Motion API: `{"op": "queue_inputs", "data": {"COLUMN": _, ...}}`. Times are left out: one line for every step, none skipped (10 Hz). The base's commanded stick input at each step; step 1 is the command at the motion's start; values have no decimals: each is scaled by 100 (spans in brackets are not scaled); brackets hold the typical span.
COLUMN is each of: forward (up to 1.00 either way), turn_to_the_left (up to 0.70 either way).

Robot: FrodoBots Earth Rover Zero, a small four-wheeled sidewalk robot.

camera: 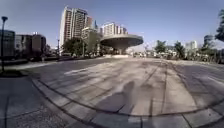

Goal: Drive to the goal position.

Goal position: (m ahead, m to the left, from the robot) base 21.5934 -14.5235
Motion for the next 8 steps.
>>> {"op": "queue_inputs", "data": {"forward": 70, "turn_to_the_left": 0}}
{"op": "queue_inputs", "data": {"forward": 70, "turn_to_the_left": 0}}
{"op": "queue_inputs", "data": {"forward": 70, "turn_to_the_left": 0}}
{"op": "queue_inputs", "data": {"forward": 70, "turn_to_the_left": 0}}
{"op": "queue_inputs", "data": {"forward": 70, "turn_to_the_left": 0}}
{"op": "queue_inputs", "data": {"forward": 70, "turn_to_the_left": 0}}
{"op": "queue_inputs", "data": {"forward": 70, "turn_to_the_left": 0}}
{"op": "queue_inputs", "data": {"forward": 70, "turn_to_the_left": 0}}
